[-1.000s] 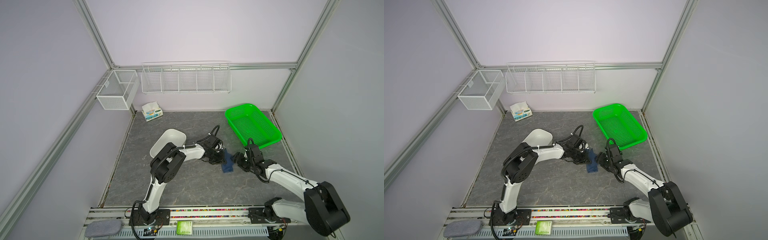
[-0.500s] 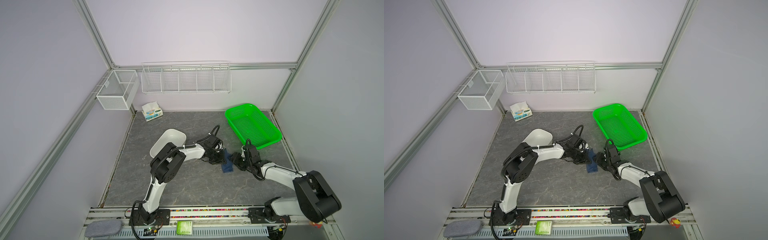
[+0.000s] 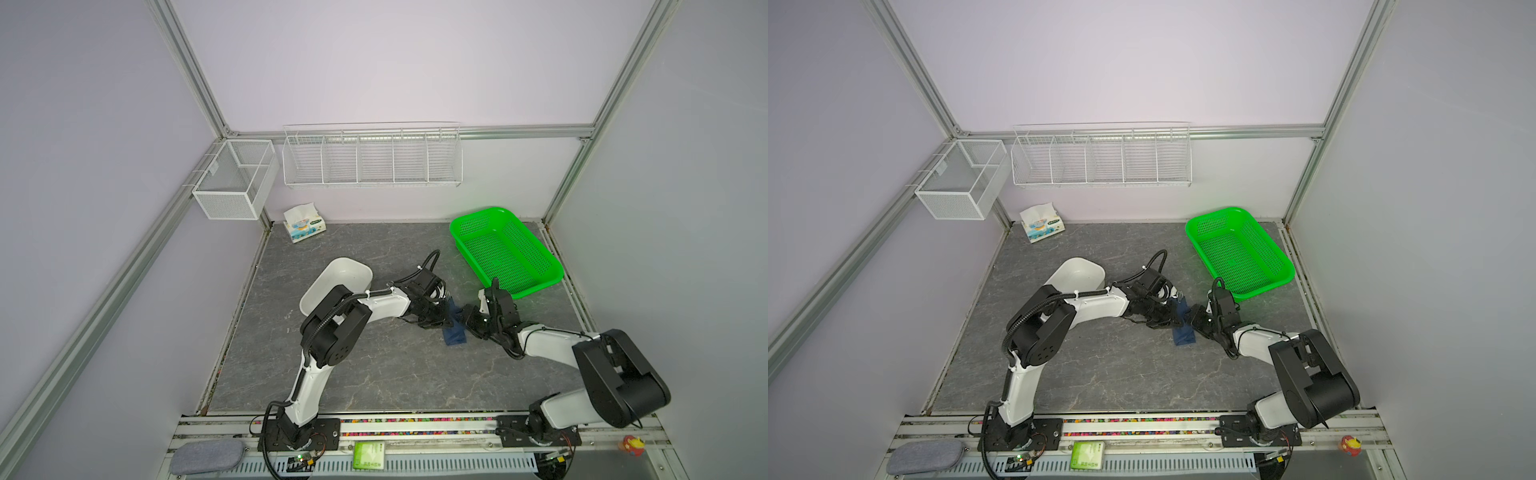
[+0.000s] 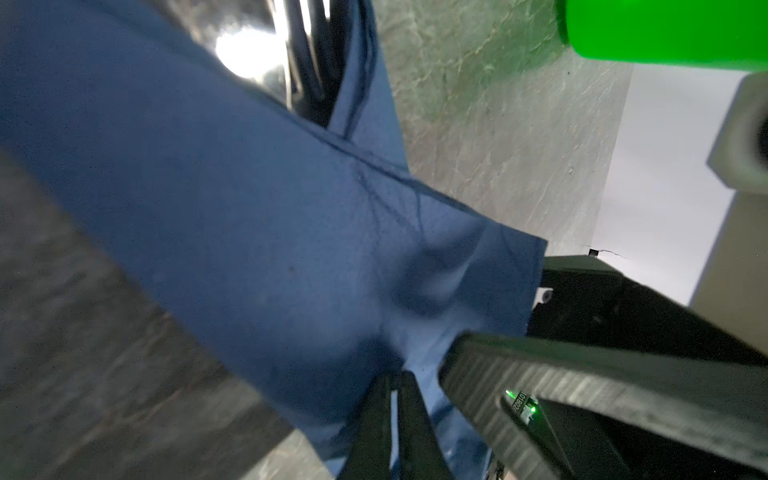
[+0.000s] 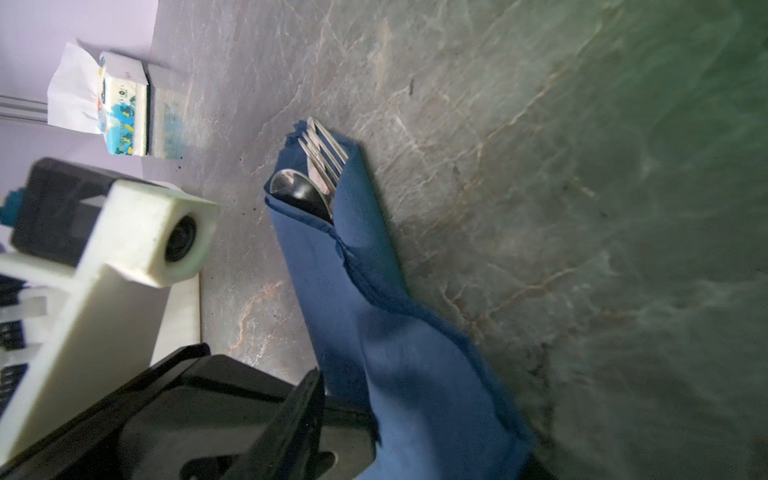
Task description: Place the utensils on the paper napkin and roll it up
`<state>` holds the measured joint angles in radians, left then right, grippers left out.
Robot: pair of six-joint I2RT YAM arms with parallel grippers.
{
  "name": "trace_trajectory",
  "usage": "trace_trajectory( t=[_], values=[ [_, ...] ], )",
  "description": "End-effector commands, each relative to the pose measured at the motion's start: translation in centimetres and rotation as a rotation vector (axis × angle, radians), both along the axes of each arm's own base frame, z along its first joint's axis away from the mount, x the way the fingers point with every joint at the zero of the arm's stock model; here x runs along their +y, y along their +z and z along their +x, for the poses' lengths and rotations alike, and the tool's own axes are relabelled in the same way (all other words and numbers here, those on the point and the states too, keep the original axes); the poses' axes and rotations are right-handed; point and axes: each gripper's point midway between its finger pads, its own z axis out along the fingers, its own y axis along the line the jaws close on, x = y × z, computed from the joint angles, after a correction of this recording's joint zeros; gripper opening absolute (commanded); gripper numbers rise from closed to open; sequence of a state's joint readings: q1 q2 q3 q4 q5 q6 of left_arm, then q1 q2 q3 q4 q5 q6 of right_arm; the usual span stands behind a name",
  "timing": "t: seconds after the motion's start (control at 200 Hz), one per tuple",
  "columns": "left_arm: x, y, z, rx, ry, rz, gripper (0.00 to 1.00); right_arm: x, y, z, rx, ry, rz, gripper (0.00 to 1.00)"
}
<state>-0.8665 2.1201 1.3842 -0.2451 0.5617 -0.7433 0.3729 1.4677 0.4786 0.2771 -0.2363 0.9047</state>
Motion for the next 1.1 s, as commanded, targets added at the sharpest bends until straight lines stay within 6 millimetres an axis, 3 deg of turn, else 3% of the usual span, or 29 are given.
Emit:
trace_trajectory(
  t=[0.0, 0.33, 0.695, 1.095],
  values=[
    [-0.2, -1.0, -0.2, 0.004, -0.014, 0.032, 0.09, -0.1, -1.4, -0.6, 0.028, 0.046, -0.033, 0.47],
    [-0.3, -1.2, -0.1, 0.006, -0.014, 0.03, 0.09, -0.3, -2.5, -1.1, 0.046, 0.121, -0.099, 0.46],
    [-0.4, -1.0, -0.1, 0.005, -0.015, 0.029, 0.09, -0.4, -3.7, -1.4, 0.075, 0.15, -0.125, 0.31],
    [-0.4, -0.7, -0.1, -0.001, -0.012, 0.023, 0.08, -0.5, -4.1, -1.6, 0.091, 0.186, -0.156, 0.24]
  ],
)
